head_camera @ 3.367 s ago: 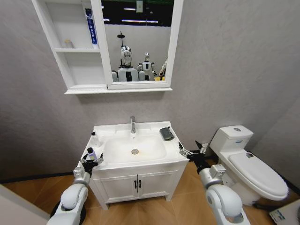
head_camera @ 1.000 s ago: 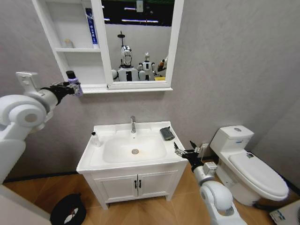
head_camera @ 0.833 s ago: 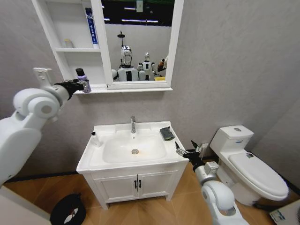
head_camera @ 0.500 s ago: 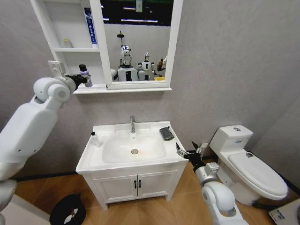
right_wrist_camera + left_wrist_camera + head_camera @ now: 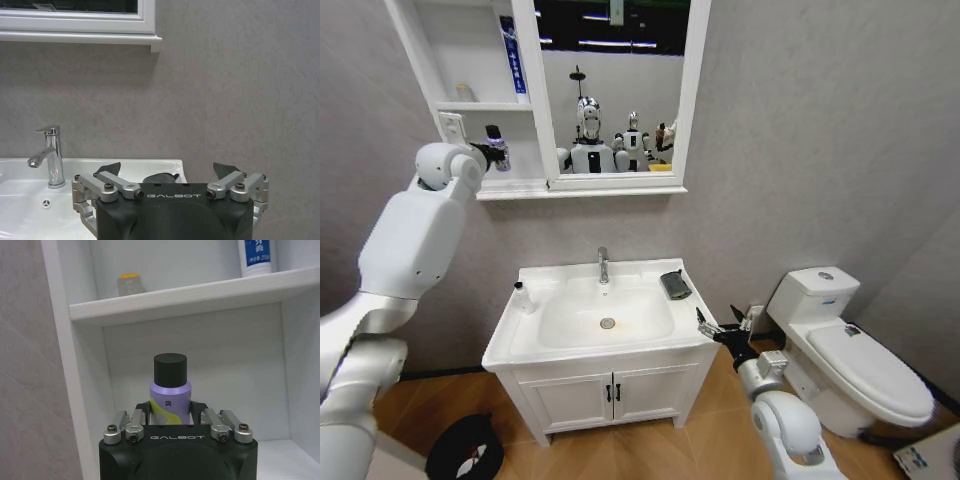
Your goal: Move facial cleanser and shampoo from washbasin to cabinet, then wipe washbasin with towel.
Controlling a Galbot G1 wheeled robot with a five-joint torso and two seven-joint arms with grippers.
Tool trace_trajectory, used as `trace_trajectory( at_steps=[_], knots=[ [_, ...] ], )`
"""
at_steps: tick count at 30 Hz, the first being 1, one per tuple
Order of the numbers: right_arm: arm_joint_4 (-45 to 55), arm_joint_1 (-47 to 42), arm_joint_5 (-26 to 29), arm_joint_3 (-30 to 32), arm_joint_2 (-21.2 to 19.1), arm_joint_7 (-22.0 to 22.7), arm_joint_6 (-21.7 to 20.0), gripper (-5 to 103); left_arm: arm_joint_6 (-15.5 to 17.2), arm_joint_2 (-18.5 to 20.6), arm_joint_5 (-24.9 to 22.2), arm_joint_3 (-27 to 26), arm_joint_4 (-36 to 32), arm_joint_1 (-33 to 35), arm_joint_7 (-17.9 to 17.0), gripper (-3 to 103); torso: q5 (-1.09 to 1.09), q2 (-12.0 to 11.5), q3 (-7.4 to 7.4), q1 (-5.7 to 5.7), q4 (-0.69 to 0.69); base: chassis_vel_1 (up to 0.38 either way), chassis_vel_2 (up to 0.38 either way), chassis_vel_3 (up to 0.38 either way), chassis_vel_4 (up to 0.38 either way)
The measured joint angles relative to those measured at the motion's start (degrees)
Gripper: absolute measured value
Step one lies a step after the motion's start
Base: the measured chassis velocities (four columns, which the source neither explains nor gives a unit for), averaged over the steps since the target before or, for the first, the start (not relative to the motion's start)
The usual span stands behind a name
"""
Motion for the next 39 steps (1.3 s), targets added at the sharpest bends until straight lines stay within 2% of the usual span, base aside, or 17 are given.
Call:
trace_trajectory(
  at_steps=[12, 21, 34, 36, 38, 39],
  knots=[
    [-0.16, -0.13, 0.02, 0.18, -0.13, 0.02, 0.27, 100, 2.66, -2.79, -0.28, 0.49, 5.17, -2.38, 0.51, 42, 0.02, 0.00, 0.00, 0.00, -0.02, 0.000, 0.000, 0.000, 0.000],
    [0.19, -0.18, 0.25, 0.26, -0.34, 0.02, 0.33, 100, 1.19, -4.00, 1.61, 0.20, 9.42, -3.32, 0.63, 42, 0.01, 0.00, 0.00, 0.00, -0.01, 0.000, 0.000, 0.000, 0.000],
    [0.50, -0.46, 0.49, 0.54, -0.48, 0.12, 0.52, 100, 0.48, -4.12, 2.97, 0.02, 10.86, -3.37, 0.40, 42, 0.01, 0.00, 0.00, 0.00, -0.01, 0.000, 0.000, 0.000, 0.000],
    [0.50, -0.48, 0.47, 0.55, -0.47, 0.12, 0.59, 100, 0.55, -4.12, 3.00, 0.02, 10.85, -3.42, -0.12, 39, 0.01, 0.00, 0.00, 0.00, -0.01, 0.000, 0.000, 0.000, 0.000],
    [0.50, -0.44, 0.46, 0.49, -0.42, 0.12, 0.59, 100, 0.48, -4.32, 3.18, 0.02, 10.84, -3.49, -0.67, 49, 0.02, 0.00, 0.00, 0.00, -0.01, 0.000, 0.000, 0.000, 0.000],
    [0.50, -0.44, 0.46, 0.49, -0.42, 0.12, 0.59, 100, 0.48, -4.32, 3.18, 0.02, 10.84, -3.49, -0.67, 49, 0.02, 0.00, 0.00, 0.00, -0.01, 0.000, 0.000, 0.000, 0.000]
  ],
)
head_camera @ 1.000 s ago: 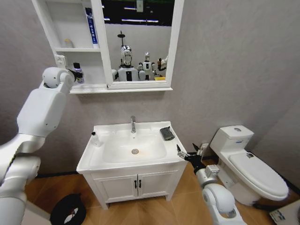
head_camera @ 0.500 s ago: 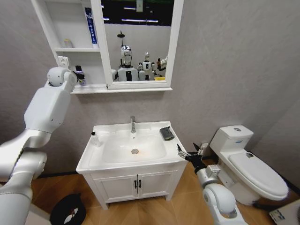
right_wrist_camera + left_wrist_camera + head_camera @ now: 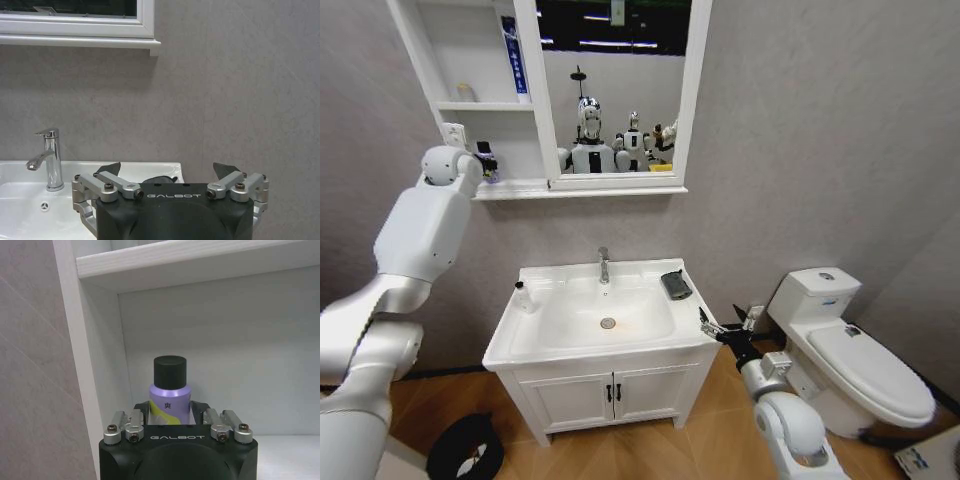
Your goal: Move facial cleanser and shampoo from washbasin to cabinet, then wipe washbasin with towel.
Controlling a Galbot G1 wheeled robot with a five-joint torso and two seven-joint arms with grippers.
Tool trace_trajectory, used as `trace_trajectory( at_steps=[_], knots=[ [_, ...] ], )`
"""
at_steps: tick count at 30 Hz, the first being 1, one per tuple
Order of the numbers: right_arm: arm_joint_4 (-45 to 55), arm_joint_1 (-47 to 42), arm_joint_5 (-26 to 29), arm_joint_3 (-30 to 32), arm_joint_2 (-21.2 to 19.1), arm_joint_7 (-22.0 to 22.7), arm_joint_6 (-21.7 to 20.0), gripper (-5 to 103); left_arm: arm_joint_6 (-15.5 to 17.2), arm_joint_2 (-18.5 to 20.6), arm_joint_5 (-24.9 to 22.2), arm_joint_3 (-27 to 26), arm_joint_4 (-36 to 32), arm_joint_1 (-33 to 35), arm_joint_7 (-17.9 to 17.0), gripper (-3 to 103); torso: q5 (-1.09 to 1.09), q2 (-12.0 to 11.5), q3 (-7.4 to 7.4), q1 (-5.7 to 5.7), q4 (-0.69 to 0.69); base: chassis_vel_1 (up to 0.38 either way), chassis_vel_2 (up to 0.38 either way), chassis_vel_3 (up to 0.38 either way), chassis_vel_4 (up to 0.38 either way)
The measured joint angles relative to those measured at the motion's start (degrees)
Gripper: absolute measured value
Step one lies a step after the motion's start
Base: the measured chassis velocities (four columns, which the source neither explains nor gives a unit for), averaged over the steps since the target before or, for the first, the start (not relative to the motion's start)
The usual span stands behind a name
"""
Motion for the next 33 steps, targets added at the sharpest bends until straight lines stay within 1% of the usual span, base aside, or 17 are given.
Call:
trace_trajectory(
  at_steps=[2, 3, 6, 7, 9, 10, 13, 18, 21, 22, 24, 25, 27, 28, 30, 31, 33],
  knots=[
    [0.06, 0.17, -0.02, -0.06, 0.04, 0.02, 0.00, 100, -0.12, -0.23, 0.06, 0.00, 0.04, 0.00, -0.04, 60, 0.00, 0.00, 0.00, 0.00, 0.00, 0.000, 0.000, 0.000, 0.000],
    [0.06, 0.17, -0.02, -0.06, 0.04, 0.02, 0.00, 100, -0.12, -0.23, 0.06, 0.00, 0.04, 0.00, -0.04, 60, 0.00, 0.00, 0.00, 0.00, 0.00, 0.000, 0.000, 0.000, 0.000],
    [0.23, 0.30, -0.02, -0.07, 0.03, 0.05, -0.01, 100, -0.30, -0.38, 0.07, 0.00, -0.05, 0.02, -0.04, 71, 0.00, 0.00, 0.00, 0.00, 0.00, 0.000, 0.000, 0.000, 0.000],
    [0.23, 0.30, -0.02, -0.07, 0.03, 0.05, -0.01, 100, -0.30, -0.38, 0.07, 0.00, -0.05, 0.02, -0.04, 71, 0.00, 0.00, 0.00, 0.00, 0.00, 0.000, 0.000, 0.000, 0.000],
    [0.26, 0.22, 0.00, -0.02, 0.02, 0.07, -0.01, 100, -0.30, -0.33, -0.02, 0.01, -0.40, 0.07, -0.04, 82, 0.00, 0.00, 0.00, 0.00, 0.00, 0.000, 0.000, 0.000, 0.000],
    [0.26, 0.22, 0.00, -0.02, 0.02, 0.07, -0.01, 100, -0.30, -0.33, -0.02, 0.01, -0.40, 0.07, -0.04, 82, 0.00, 0.00, 0.00, 0.00, 0.00, 0.000, 0.000, 0.000, 0.000],
    [0.26, 0.02, 0.02, 0.06, 0.01, 0.07, 0.02, 100, -0.14, 0.19, -0.80, 0.02, -1.38, 0.16, -0.29, 97, 0.00, 0.00, 0.00, 0.00, -0.01, 0.000, 0.000, 0.000, 0.000],
    [0.29, 0.00, 0.04, 0.05, 0.05, 0.09, 0.07, 100, 0.39, 2.70, -3.21, 0.01, -5.16, 1.49, -1.05, 100, 0.00, 0.00, 0.00, 0.00, -0.01, 0.000, 0.000, 0.000, 0.000],
    [0.40, -0.04, 0.15, -0.14, 0.12, 0.11, 0.06, 100, 1.18, 6.31, -6.11, -1.88, -11.49, 4.93, -2.78, 100, -0.02, 0.00, 0.00, 0.00, 0.00, 0.000, 0.000, 0.000, 0.000],
    [0.40, -0.04, 0.15, -0.14, 0.12, 0.11, 0.06, 100, 1.18, 6.31, -6.11, -1.88, -11.49, 4.93, -2.78, 100, -0.02, 0.00, 0.00, 0.00, 0.00, 0.000, 0.000, 0.000, 0.000],
    [0.48, -0.12, 0.15, -0.36, 0.18, 0.11, -0.03, 100, 1.47, 9.55, -9.12, -4.05, -18.59, 8.72, -5.24, 100, -0.01, 0.00, 0.00, 0.00, 0.00, 0.000, 0.000, 0.000, 0.000],
    [0.48, -0.12, 0.15, -0.36, 0.18, 0.11, -0.03, 100, 1.47, 9.55, -9.12, -4.05, -18.59, 8.72, -5.24, 100, -0.01, 0.00, 0.00, 0.00, 0.00, 0.000, 0.000, 0.000, 0.000],
    [0.50, -0.11, 0.07, -0.59, 0.25, 0.11, -0.15, 100, 1.75, 13.01, -12.37, -7.32, -26.60, 14.33, -7.46, 100, 0.02, 0.00, -0.01, 0.00, -0.02, 0.000, 0.000, 0.000, 0.000],
    [0.50, -0.11, 0.07, -0.59, 0.25, 0.11, -0.15, 100, 1.75, 13.01, -12.37, -7.32, -26.60, 14.33, -7.46, 100, 0.02, 0.00, -0.01, 0.00, -0.02, 0.000, 0.000, 0.000, 0.000],
    [0.44, -0.04, -0.04, -0.81, 0.44, 0.13, -0.23, 100, 1.96, 17.07, -17.31, -13.94, -36.55, 24.34, -11.13, 100, -0.03, 0.00, 0.00, 0.00, -0.01, 0.000, 0.000, 0.000, 0.000],
    [0.44, -0.04, -0.04, -0.81, 0.44, 0.13, -0.23, 100, 1.96, 17.07, -17.31, -13.94, -36.55, 24.34, -11.13, 100, -0.03, 0.00, 0.00, 0.00, -0.01, 0.000, 0.000, 0.000, 0.000],
    [0.15, -0.15, -0.34, -0.92, 0.62, 0.14, -0.25, 100, -0.17, 20.04, -17.62, -19.34, -45.13, 36.41, -11.77, 100, 0.01, 0.01, -0.02, -0.02, 0.07, 0.000, 0.000, 0.000, 0.000]
  ],
)
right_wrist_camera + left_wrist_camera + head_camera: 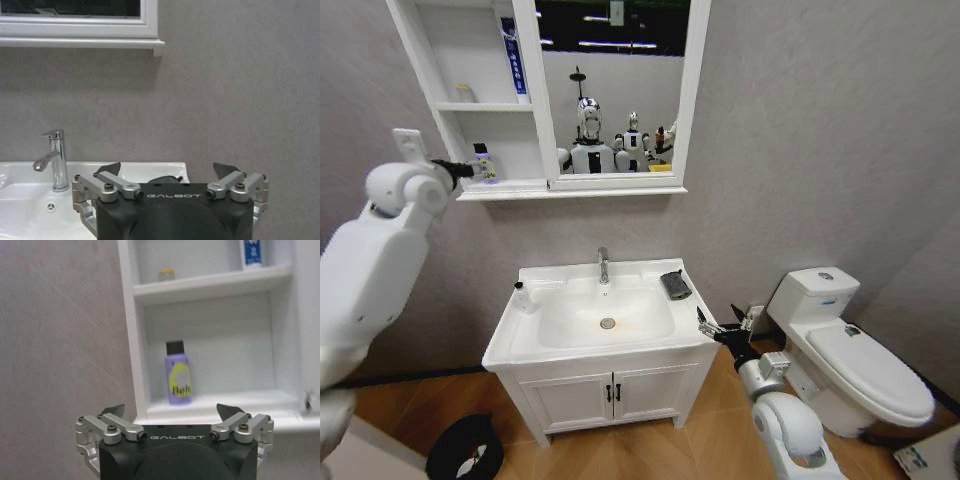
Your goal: Move facial cleanser and shampoo from washbasin to cabinet, then wipe washbasin with towel.
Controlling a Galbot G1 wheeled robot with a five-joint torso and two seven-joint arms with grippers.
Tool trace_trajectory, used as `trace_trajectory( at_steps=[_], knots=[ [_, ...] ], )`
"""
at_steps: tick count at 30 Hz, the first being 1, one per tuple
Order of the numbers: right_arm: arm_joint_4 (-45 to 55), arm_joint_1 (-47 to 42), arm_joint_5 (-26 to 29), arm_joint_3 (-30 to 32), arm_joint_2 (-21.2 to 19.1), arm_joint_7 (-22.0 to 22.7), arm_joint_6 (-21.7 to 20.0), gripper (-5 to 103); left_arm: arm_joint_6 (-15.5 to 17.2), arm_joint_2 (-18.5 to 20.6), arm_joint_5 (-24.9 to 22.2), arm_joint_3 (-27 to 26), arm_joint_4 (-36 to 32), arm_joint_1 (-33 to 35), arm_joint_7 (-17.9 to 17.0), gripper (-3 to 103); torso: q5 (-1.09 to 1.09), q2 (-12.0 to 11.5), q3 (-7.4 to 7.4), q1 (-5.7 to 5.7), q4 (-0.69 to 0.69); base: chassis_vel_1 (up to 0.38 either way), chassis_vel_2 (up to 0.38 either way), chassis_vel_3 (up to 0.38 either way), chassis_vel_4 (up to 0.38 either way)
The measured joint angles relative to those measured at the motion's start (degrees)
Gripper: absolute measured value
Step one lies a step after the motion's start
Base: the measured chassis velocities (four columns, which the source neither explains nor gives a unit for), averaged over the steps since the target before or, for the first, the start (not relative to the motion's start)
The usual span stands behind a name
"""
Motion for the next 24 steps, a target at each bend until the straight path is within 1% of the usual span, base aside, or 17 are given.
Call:
trace_trajectory(
  at_steps=[1, 2, 3, 5, 6, 8, 9, 10, 11, 12, 13, 14, 15, 16, 17, 19, 24],
  knots=[
    [0.09, -0.43, -0.24, 0.31, 0.27, -0.01, 0.06, 100, -1.78, 0.05, 0.95, -0.75, -2.37, 4.87, 0.08, 100, -0.03, 0.00, 0.00, 0.00, 0.01, 0.000, 0.000, 0.000, 0.000],
    [0.09, -0.43, -0.24, 0.31, 0.27, -0.01, 0.06, 100, -1.78, 0.05, 0.95, -0.75, -2.37, 4.87, 0.08, 100, -0.03, 0.00, 0.00, 0.00, 0.01, 0.000, 0.000, 0.000, 0.000],
    [0.54, -1.33, -0.66, 0.92, 0.84, 0.10, 0.27, 100, -3.82, -1.19, 2.37, -0.88, -3.66, 8.96, 0.49, 100, -0.05, 0.00, 0.01, 0.00, -0.03, 0.000, 0.000, 0.000, 0.000],
    [0.62, -1.45, -0.76, 0.97, 0.95, 0.16, 0.29, 100, -4.10, -1.40, 2.59, -0.90, -3.80, 9.41, 0.63, 100, -0.07, 0.00, 0.01, 0.00, -0.04, 0.000, 0.000, 0.000, 0.000],
    [0.79, -1.58, -0.98, 1.01, 1.15, 0.27, 0.32, 100, -5.07, -2.08, 3.44, -1.12, -4.27, 10.86, 1.07, 100, -0.08, 0.00, 0.01, 0.00, -0.08, 0.000, 0.000, 0.000, 0.000],
    [1.12, -1.50, -1.46, 0.74, 1.49, 0.46, 0.32, 100, -7.80, -3.68, 5.93, -1.83, -5.04, 14.03, 1.70, 100, 0.01, 0.00, 0.00, 0.00, -0.11, 0.000, 0.000, 0.000, 0.000],
    [1.12, -1.50, -1.46, 0.74, 1.49, 0.46, 0.32, 100, -7.80, -3.68, 5.93, -1.83, -5.04, 14.03, 1.70, 100, 0.01, 0.00, 0.00, 0.00, -0.11, 0.000, 0.000, 0.000, 0.000],
    [1.33, -1.38, -1.60, 0.51, 1.59, 0.57, 0.18, 100, -9.26, -4.80, 7.49, -2.06, -5.30, 16.08, 2.15, 100, 0.04, 0.00, 0.00, 0.00, -0.11, 0.000, 0.000, 0.000, 0.000],
    [1.70, -1.27, -1.65, 0.27, 1.65, 0.69, -0.06, 100, -10.12, -5.92, 8.89, -2.31, -5.37, 17.95, 2.42, 100, 0.00, 0.00, 0.01, 0.00, -0.09, 0.000, 0.000, 0.000, 0.000],
    [2.17, -1.25, -1.65, 0.14, 1.61, 0.80, -0.36, 100, -11.61, -7.83, 11.82, -2.65, -5.02, 20.75, 3.28, 100, -0.05, -0.01, 0.02, 0.01, -0.07, 0.000, 0.000, 0.000, 0.000],
    [2.17, -1.25, -1.65, 0.14, 1.61, 0.80, -0.36, 100, -11.61, -7.83, 11.82, -2.65, -5.02, 20.75, 3.28, 100, -0.05, -0.01, 0.02, 0.01, -0.07, 0.000, 0.000, 0.000, 0.000],
    [2.31, -1.31, -1.62, 0.18, 1.51, 0.83, -0.43, 100, -12.94, -9.03, 13.76, -2.98, -4.44, 22.30, 3.93, 100, 0.00, -0.01, 0.01, 0.02, -0.07, 0.000, 0.000, 0.000, 0.000],
    [2.39, -1.60, -1.46, 0.63, 1.20, 0.84, -0.45, 100, -16.05, -11.71, 17.66, -4.03, -2.66, 25.39, 5.95, 100, -0.01, -0.01, 0.01, 0.02, -0.07, 0.000, 0.000, 0.000, 0.000],
    [2.48, -1.87, -1.11, 1.11, 0.99, 0.84, -0.44, 100, -17.83, -13.72, 20.52, -5.05, -0.81, 27.81, 7.76, 100, -0.01, 0.00, 0.01, 0.01, -0.08, 0.000, 0.000, 0.000, 0.000],
    [2.48, -1.87, -1.11, 1.11, 0.99, 0.84, -0.44, 100, -17.83, -13.72, 20.52, -5.05, -0.81, 27.81, 7.76, 100, -0.01, 0.00, 0.01, 0.01, -0.08, 0.000, 0.000, 0.000, 0.000],
    [2.58, -2.02, -0.59, 1.65, 0.71, 0.86, -0.36, 100, -20.25, -16.85, 26.32, -6.49, 2.48, 31.75, 10.93, 100, -0.04, -0.01, 0.02, 0.02, -0.07, 0.000, 0.000, 0.000, 0.000],
    [2.67, -1.53, -0.01, 1.77, 0.44, 1.07, -0.42, 100, -20.73, -18.86, 28.24, -7.15, 2.72, 34.65, 11.86, 100, -0.01, -0.01, 0.01, 0.01, -0.07, 0.000, 0.000, 0.000, 0.000]
  ],
)
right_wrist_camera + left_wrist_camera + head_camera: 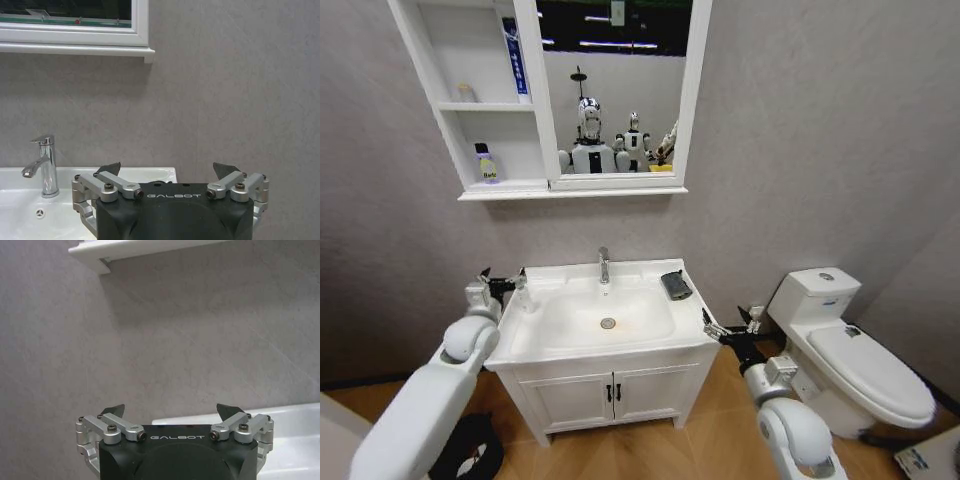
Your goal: Move facial cleanser and shampoo from washbasin to cabinet, then wipe washbasin with towel.
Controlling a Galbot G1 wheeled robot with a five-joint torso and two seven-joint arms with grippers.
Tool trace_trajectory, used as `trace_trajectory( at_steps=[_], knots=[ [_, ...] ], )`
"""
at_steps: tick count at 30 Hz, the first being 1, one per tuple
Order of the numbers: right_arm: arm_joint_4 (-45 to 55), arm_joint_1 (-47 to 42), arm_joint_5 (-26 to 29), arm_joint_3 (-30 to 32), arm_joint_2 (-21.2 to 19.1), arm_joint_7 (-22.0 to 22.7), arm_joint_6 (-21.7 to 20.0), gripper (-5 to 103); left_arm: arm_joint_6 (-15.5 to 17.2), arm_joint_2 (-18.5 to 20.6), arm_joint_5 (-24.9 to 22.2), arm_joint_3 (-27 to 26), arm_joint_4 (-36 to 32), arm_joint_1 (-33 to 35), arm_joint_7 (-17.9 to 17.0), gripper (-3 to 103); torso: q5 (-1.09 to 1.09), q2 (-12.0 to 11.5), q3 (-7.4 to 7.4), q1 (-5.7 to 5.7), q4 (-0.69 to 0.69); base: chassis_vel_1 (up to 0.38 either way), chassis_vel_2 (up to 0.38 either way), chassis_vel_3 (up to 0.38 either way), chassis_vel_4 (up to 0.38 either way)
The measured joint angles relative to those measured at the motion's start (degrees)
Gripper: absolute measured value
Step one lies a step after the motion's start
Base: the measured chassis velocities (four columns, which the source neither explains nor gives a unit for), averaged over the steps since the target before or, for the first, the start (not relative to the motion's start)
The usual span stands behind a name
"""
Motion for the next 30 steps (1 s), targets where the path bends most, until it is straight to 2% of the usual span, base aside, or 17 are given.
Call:
trace_trajectory(
  at_steps=[10, 15, 30],
  knots=[
    [-0.01, 3.51, 2.90, -0.27, -1.28, 1.48, -2.23, 100, -0.79, -4.91, 2.93, 1.66, 3.77, 1.49, 0.34, 100, 0.00, 0.00, 0.00, 0.01, 0.00, 0.000, 0.000, 0.000, 0.000],
    [-0.01, 4.08, 3.55, -0.15, -1.84, 1.53, -2.45, 100, -0.74, -5.93, 3.81, 2.46, 5.46, 0.91, 0.34, 100, -0.01, 0.00, 0.00, 0.01, 0.00, 0.000, 0.000, 0.000, 0.000],
    [-0.02, 3.48, 4.03, 1.00, -1.52, 1.53, -1.72, 100, -0.46, -8.53, 5.95, 4.71, 13.47, -5.45, 0.85, 100, -0.01, -0.01, 0.00, 0.01, 0.00, 0.000, 0.000, 0.000, 0.000]
  ],
)
